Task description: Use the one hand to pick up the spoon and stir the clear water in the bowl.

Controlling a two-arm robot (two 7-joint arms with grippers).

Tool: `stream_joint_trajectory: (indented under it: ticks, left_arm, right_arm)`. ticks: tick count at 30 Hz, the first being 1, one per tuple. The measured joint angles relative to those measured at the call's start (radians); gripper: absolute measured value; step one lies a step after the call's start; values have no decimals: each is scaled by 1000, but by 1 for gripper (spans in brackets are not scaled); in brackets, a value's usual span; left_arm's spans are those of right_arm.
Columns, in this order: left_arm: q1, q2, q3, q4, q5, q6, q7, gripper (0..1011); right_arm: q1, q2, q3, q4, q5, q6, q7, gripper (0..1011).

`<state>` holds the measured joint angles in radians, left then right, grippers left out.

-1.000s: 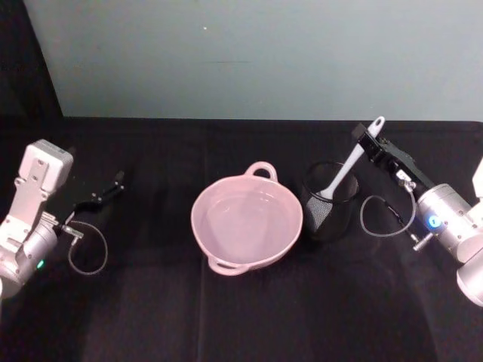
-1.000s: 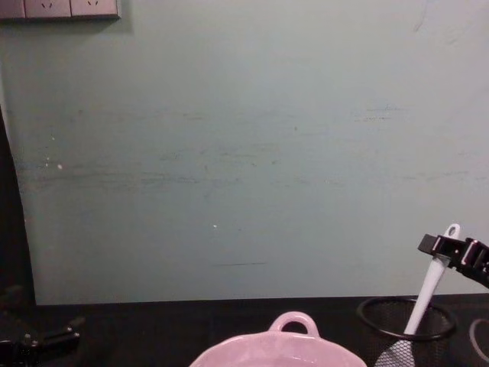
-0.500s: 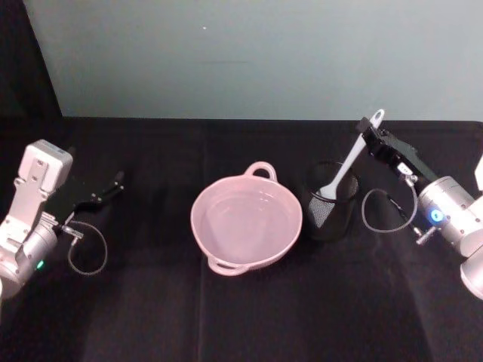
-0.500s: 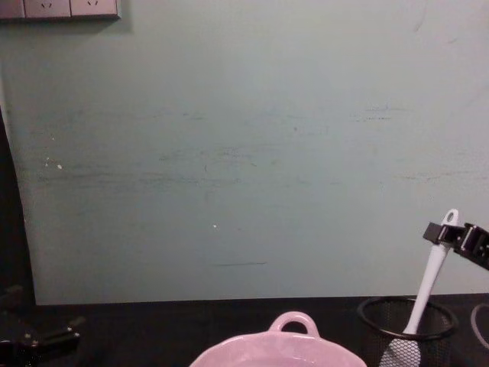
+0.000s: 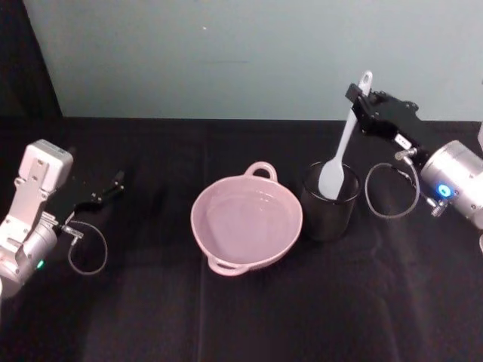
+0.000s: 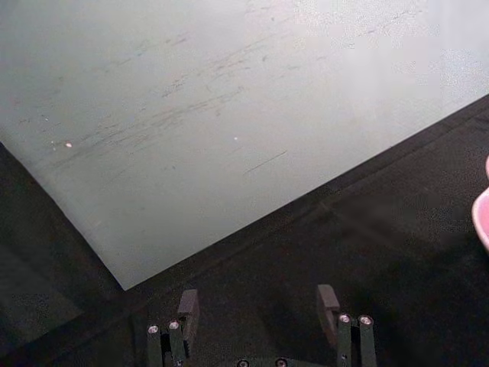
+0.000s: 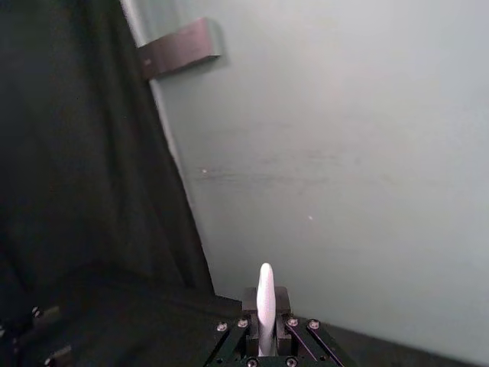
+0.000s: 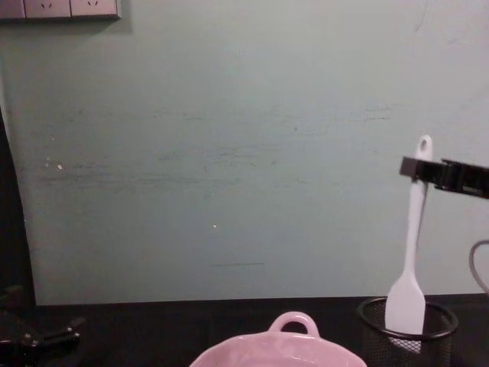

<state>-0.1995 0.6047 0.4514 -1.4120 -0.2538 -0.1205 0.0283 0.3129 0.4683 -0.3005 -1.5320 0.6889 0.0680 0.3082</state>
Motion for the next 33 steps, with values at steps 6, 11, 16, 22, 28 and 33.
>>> stream_joint_trajectory:
  ticks: [6,11,16,22,28,33]
  left_arm:
    - [0,0,0,0,0,0,0,1011]
    - [0,0,0,0,0,0,0,1011]
    - [0,0,0,0,0,0,0,1011]
    - [0,0,0,0,0,0,0,1011]
    - [0,0,0,0,0,0,0,1011]
    - [0,0,0,0,0,0,0,1011]
  right_arm:
    - [26,34,-18,-75,-65,41,3,121]
    - [54,50,-20,-136,-90,95,13,121]
    - [66,53,-18,-154,-90,121,14,121]
    - [63,52,-18,-149,-91,115,14,121]
    - [61,52,-18,-146,-91,111,14,121]
    - [60,51,-18,-145,-91,108,14,121]
